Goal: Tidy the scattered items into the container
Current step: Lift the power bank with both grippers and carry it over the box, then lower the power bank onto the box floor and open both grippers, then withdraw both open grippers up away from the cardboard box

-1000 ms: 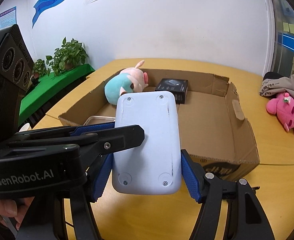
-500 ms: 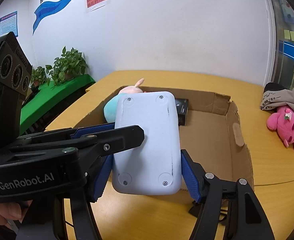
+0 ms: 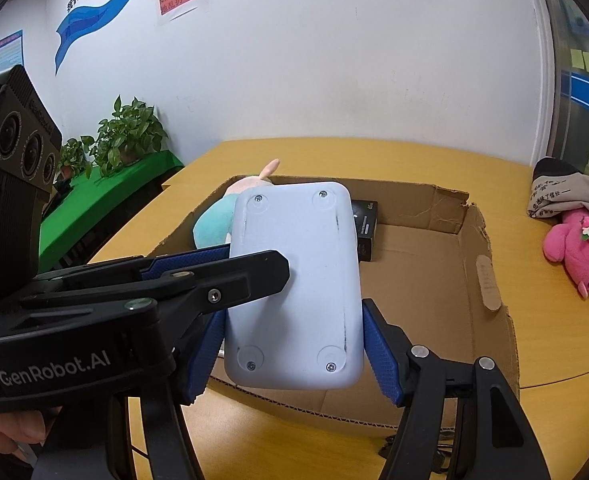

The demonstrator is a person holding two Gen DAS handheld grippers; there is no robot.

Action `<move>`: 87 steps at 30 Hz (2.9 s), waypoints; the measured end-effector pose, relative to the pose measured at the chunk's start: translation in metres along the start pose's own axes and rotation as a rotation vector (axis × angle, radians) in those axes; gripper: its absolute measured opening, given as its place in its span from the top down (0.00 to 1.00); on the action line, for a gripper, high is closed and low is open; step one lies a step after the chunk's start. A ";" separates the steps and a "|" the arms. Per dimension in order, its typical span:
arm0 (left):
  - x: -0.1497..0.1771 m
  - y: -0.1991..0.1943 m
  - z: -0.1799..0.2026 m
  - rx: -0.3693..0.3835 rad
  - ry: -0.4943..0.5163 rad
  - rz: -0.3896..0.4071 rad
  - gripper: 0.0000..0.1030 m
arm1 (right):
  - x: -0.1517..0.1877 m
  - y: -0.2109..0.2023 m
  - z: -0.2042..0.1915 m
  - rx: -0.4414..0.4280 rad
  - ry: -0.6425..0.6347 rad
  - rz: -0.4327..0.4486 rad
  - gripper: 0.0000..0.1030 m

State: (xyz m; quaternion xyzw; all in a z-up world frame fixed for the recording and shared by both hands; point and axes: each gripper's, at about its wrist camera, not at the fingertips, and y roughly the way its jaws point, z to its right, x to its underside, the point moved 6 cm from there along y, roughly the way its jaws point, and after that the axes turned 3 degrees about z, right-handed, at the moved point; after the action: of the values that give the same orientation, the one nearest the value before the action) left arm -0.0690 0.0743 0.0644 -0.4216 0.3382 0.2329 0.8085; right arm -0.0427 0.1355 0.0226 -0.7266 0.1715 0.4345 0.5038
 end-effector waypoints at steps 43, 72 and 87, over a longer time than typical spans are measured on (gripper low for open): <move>0.056 0.131 -0.100 -0.053 -0.329 -0.497 0.69 | 0.063 0.137 0.036 0.073 0.170 -0.465 0.32; 0.000 -0.028 -0.074 -0.225 -0.064 0.000 0.27 | 0.046 0.061 0.032 0.155 0.036 -0.365 0.01; 0.011 -0.075 -0.048 -0.286 -0.034 0.117 0.19 | 0.012 -0.009 0.019 0.036 0.036 -0.144 0.00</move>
State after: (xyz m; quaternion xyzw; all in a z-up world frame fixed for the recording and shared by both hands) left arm -0.0288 -0.0049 0.0757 -0.5082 0.3116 0.3324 0.7308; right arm -0.0388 0.1586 0.0164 -0.7355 0.1356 0.3810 0.5436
